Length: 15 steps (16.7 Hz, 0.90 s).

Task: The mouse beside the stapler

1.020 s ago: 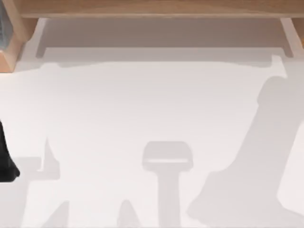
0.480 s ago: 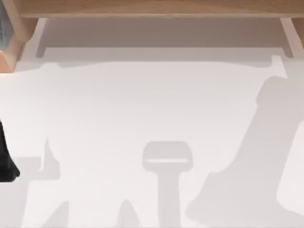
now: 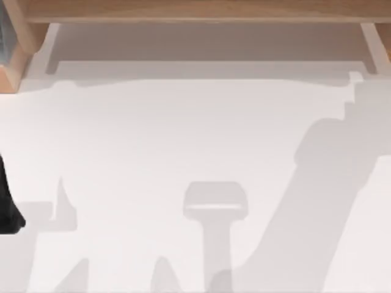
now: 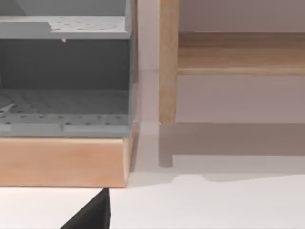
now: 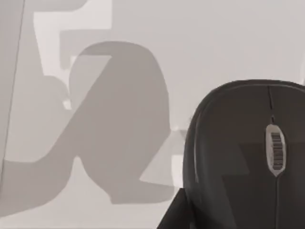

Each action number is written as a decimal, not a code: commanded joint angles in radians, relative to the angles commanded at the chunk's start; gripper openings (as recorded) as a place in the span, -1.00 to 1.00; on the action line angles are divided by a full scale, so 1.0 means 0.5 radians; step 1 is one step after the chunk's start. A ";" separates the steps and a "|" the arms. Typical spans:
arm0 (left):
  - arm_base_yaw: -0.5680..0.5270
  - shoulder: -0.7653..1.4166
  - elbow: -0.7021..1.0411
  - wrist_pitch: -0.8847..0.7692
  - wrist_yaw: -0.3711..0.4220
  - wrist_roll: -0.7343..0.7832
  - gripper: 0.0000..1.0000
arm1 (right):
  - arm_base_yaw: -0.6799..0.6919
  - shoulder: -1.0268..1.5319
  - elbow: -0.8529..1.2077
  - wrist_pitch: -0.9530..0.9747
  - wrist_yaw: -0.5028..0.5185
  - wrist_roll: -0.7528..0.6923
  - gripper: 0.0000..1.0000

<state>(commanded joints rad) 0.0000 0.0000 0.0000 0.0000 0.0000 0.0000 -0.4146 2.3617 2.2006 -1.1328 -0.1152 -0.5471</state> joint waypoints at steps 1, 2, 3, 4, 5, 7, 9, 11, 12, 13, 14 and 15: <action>0.000 0.000 0.000 0.000 0.000 0.000 1.00 | -0.024 -0.093 -0.077 0.055 -0.030 -0.050 -1.00; 0.000 0.000 0.000 0.000 0.000 0.000 1.00 | -0.054 -0.189 -0.156 0.112 -0.059 -0.101 -1.00; 0.000 0.000 0.000 0.000 0.000 0.000 1.00 | -0.088 -0.287 -0.238 0.169 -0.087 -0.152 -1.00; 0.000 0.000 0.000 0.000 0.000 0.000 1.00 | -0.127 -0.387 -0.323 0.225 -0.114 -0.203 -1.00; 0.000 0.000 0.000 0.000 0.000 0.000 1.00 | -0.169 -0.486 -0.411 0.278 -0.140 -0.254 -1.00; 0.000 0.000 0.000 0.000 0.000 0.000 1.00 | -0.257 -0.676 -0.593 0.376 -0.188 -0.354 -1.00; 0.000 0.000 0.000 0.000 0.000 0.000 1.00 | -0.349 -0.836 -0.789 0.452 -0.226 -0.453 -1.00; 0.000 0.000 0.000 0.000 0.000 0.000 1.00 | -0.448 -0.966 -0.990 0.508 -0.251 -0.552 -1.00; 0.000 0.000 0.000 0.000 0.000 0.000 1.00 | -0.500 -1.019 -1.089 0.530 -0.256 -0.601 -1.00; 0.000 0.000 0.000 0.000 0.000 0.000 1.00 | -0.553 -1.068 -1.188 0.548 -0.257 -0.651 -1.00; 0.000 0.000 0.000 0.000 0.000 0.000 1.00 | -0.608 -1.113 -1.284 0.564 -0.254 -0.699 -1.00; 0.000 0.000 0.000 0.000 0.000 0.000 1.00 | -0.663 -1.154 -1.378 0.578 -0.245 -0.746 -1.00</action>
<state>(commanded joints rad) 0.0000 0.0000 0.0000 0.0000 0.0000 0.0000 -0.7461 1.7848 1.5118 -0.8436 -0.2377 -0.9201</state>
